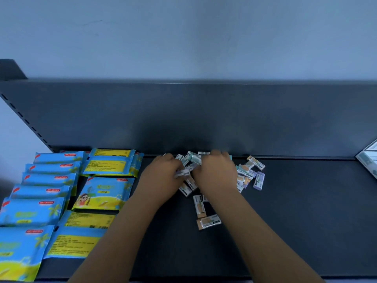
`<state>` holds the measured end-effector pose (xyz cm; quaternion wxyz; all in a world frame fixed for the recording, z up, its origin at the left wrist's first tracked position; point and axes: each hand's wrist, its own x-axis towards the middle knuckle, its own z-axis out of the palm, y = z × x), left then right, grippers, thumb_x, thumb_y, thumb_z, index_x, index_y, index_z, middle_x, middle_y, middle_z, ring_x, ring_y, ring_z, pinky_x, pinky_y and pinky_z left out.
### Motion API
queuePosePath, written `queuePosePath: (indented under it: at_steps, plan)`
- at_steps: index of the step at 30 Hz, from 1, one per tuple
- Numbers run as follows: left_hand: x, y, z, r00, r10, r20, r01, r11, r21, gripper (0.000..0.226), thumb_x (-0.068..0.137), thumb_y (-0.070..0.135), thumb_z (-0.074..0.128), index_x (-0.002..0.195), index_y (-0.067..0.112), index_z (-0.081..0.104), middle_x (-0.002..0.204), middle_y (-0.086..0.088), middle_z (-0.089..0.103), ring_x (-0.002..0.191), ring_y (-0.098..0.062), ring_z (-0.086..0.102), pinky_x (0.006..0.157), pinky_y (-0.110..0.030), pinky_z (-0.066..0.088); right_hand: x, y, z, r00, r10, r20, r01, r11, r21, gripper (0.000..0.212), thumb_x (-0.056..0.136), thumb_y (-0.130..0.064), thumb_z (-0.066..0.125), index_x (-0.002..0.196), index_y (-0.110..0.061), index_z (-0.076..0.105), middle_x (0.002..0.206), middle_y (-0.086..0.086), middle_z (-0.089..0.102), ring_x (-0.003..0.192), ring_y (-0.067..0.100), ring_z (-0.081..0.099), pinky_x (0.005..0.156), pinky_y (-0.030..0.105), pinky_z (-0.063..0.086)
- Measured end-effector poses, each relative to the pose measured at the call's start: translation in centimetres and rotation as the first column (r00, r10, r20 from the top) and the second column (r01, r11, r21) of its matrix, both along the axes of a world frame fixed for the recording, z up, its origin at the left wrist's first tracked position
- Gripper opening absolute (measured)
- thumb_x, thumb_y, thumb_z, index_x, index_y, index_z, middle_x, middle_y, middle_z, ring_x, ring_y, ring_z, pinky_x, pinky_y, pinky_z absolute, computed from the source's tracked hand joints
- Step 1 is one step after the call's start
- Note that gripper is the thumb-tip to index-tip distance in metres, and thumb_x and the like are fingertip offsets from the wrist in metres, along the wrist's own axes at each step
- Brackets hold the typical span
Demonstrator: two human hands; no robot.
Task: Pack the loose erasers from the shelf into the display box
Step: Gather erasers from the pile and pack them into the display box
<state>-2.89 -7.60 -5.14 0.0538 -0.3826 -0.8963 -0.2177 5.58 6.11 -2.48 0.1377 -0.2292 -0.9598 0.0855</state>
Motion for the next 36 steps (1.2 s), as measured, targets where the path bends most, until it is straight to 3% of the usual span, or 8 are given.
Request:
queuePosePath:
  at_steps: [3,5,9,12,16,22,27,36]
  plan:
    - [-0.1,0.2,0.6,0.999,-0.018,-0.038,0.019,0.999,0.042,0.018,0.080,0.030,0.074,0.097,0.024,0.073,0.095,0.004,0.059,0.092,-0.022,0.054,0.073,-0.037,0.051,0.3,1.2,-0.2,0.991,0.095,-0.096,-0.093,0.995,0.024,0.022,0.076,-0.011,0.063,0.065,-0.010,0.044,0.067,0.005,0.043,0.066,0.029,0.052,0.055,0.030,0.033]
    - [-0.3,0.5,0.9,0.998,-0.047,-0.034,0.049,0.996,0.079,0.020,0.080,0.030,0.077,0.098,0.023,0.074,0.094,0.004,0.059,0.091,-0.021,0.055,0.073,-0.038,0.052,0.4,2.6,-0.2,0.984,0.140,-0.114,-0.141,0.990,0.006,0.002,0.077,-0.008,0.060,0.080,-0.007,0.060,0.071,0.005,0.052,0.069,0.031,0.057,0.054,0.033,0.039]
    - [-0.5,1.8,1.2,0.992,-0.116,-0.039,0.120,0.986,0.115,0.023,0.083,0.031,0.077,0.104,0.023,0.074,0.095,0.006,0.059,0.090,-0.018,0.057,0.072,-0.040,0.054,1.7,5.1,0.4,0.952,0.079,-0.295,-0.167,0.943,-0.286,0.033,0.080,-0.007,0.062,0.107,-0.020,0.077,0.076,-0.001,0.069,0.073,0.017,0.064,0.068,0.031,0.055]
    - [-0.3,3.3,1.8,0.982,-0.186,-0.040,0.190,0.969,0.159,0.024,0.084,0.029,0.077,0.106,0.023,0.074,0.095,0.007,0.058,0.089,-0.016,0.057,0.073,-0.040,0.053,3.0,7.0,1.2,0.929,-0.073,-0.363,-0.188,0.752,-0.632,0.037,0.084,-0.006,0.070,0.113,-0.028,0.077,0.068,-0.020,0.065,0.063,-0.003,0.060,0.064,0.011,0.047]
    - [0.9,6.0,3.1,0.950,-0.302,-0.084,0.312,0.937,0.159,0.023,0.084,0.028,0.078,0.105,0.022,0.073,0.096,0.013,0.055,0.088,-0.008,0.052,0.076,-0.031,0.049,5.3,10.3,2.3,0.934,-0.072,-0.349,-0.273,0.485,-0.831,0.033,0.087,-0.009,0.076,0.114,-0.027,0.077,0.071,-0.006,0.064,0.061,0.005,0.054,0.063,0.019,0.049]
    - [4.3,12.3,4.4,0.950,-0.289,-0.118,0.304,0.941,0.146,0.024,0.082,0.026,0.079,0.105,0.022,0.074,0.095,0.011,0.059,0.089,-0.013,0.054,0.075,-0.037,0.050,9.2,17.5,3.4,0.933,0.021,-0.360,-0.312,0.545,-0.778,0.029,0.087,-0.008,0.075,0.105,-0.031,0.078,0.086,0.006,0.074,0.080,0.026,0.070,0.075,0.036,0.058]
    - [9.5,20.3,5.0,0.959,-0.228,-0.167,0.248,0.962,0.113,0.024,0.082,0.035,0.070,0.103,0.024,0.073,0.096,0.010,0.060,0.089,-0.014,0.055,0.075,-0.036,0.050,14.1,25.8,3.6,0.926,0.075,-0.369,-0.349,0.542,-0.765,0.024,0.088,-0.008,0.073,0.100,-0.029,0.076,0.080,0.006,0.074,0.071,0.014,0.067,0.060,0.024,0.048]
    - [20.6,35.1,5.5,0.972,-0.150,-0.183,0.161,0.986,0.049,0.024,0.083,0.042,0.062,0.101,0.028,0.071,0.096,0.010,0.061,0.089,-0.017,0.058,0.070,-0.038,0.052,23.6,40.5,3.2,0.942,0.128,-0.312,-0.321,0.622,-0.715,0.015,0.084,-0.017,0.075,0.092,-0.029,0.072,0.077,0.000,0.073,0.076,0.025,0.069,0.071,0.038,0.056]
